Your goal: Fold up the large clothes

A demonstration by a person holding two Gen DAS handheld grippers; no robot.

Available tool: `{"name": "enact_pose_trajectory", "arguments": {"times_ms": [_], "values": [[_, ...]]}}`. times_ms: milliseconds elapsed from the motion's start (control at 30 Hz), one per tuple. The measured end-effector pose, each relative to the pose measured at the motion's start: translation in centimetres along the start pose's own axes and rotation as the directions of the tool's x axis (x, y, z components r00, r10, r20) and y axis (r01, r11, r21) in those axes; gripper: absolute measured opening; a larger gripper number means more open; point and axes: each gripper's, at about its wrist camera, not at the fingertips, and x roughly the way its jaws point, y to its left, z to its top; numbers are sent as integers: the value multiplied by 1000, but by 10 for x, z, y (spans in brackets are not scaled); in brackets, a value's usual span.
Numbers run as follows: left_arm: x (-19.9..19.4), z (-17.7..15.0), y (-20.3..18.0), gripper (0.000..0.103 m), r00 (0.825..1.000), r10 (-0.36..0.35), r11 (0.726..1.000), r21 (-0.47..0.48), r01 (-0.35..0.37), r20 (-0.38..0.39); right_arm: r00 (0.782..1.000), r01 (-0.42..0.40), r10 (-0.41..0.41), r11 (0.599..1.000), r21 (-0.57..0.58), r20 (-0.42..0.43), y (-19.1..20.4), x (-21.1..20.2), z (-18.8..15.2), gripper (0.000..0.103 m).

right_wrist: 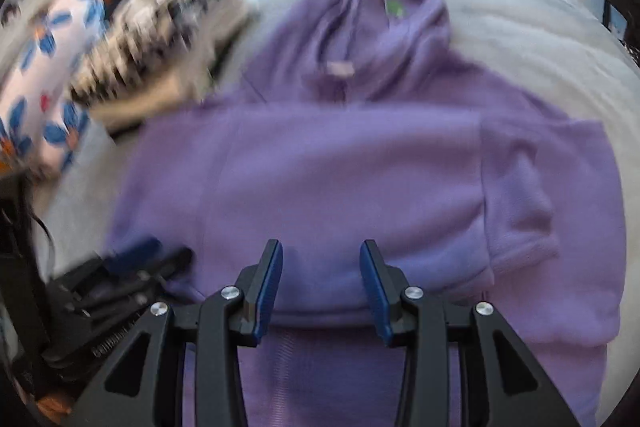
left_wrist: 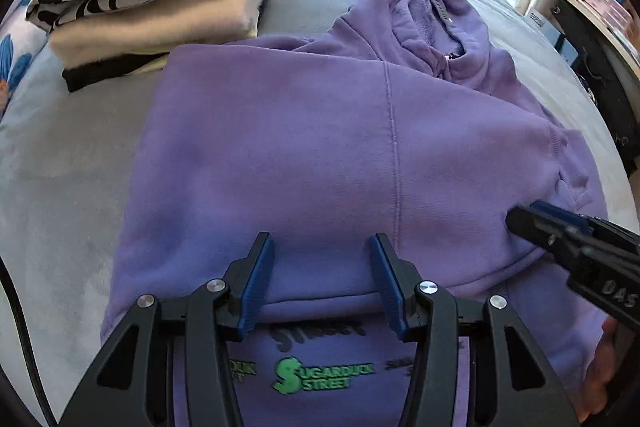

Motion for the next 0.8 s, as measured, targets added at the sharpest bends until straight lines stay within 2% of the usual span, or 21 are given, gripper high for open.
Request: {"name": "enact_pose_trajectory", "arguments": {"times_ms": [33, 100, 133, 167, 200, 233, 300, 433, 567, 600, 633, 700, 800], "values": [[-1, 0, 2, 49, 1000, 4, 1000, 4, -4, 5, 1000, 12, -12, 1000, -17, 18, -6, -3, -3, 37], [-3, 3, 10, 49, 1000, 18, 1000, 4, -18, 5, 990, 132, -131, 991, -23, 56, -23, -12, -6, 37], [-4, 3, 15, 49, 1000, 16, 1000, 0, -16, 5, 990, 125, -124, 992, -8, 69, -37, -16, -6, 28], [-5, 4, 21, 49, 1000, 4, 1000, -8, -4, 2, 995, 73, -74, 997, 20, 62, -50, -18, -6, 23], [-6, 5, 26, 49, 1000, -7, 1000, -16, 7, -1, 997, 50, -53, 998, 45, 54, -61, -19, -6, 8], [-6, 6, 30, 49, 1000, -15, 1000, -22, 15, -3, 997, 56, -59, 997, 58, 48, -68, -20, -6, 0], [-5, 9, 38, 49, 1000, -24, 999, -30, 24, -5, 998, 31, -35, 997, 72, 51, -73, -23, -6, 0], [-6, 9, 33, 49, 1000, 6, 1000, -14, -6, -7, 995, 79, -82, 996, 46, 61, -63, -27, -6, 0], [-6, 8, 29, 49, 1000, 29, 1000, 5, -29, -9, 992, 88, -93, 994, 62, 86, -65, -34, -9, 3], [-6, 8, 30, 49, 1000, 26, 1000, 4, -26, -9, 987, 128, -133, 990, 67, 86, -69, -33, -9, 9], [-6, 9, 29, 49, 1000, 24, 1000, 1, -24, -10, 985, 146, -152, 986, 78, 81, -74, -32, -10, 27], [-6, 10, 28, 49, 1000, 21, 1000, 2, -21, -11, 986, 139, -149, 982, 126, 80, -87, -32, -13, 43], [-6, 11, 27, 50, 1000, 30, 1000, 9, -30, -11, 993, 87, -100, 980, 176, 66, -97, -35, -17, 45]]}}
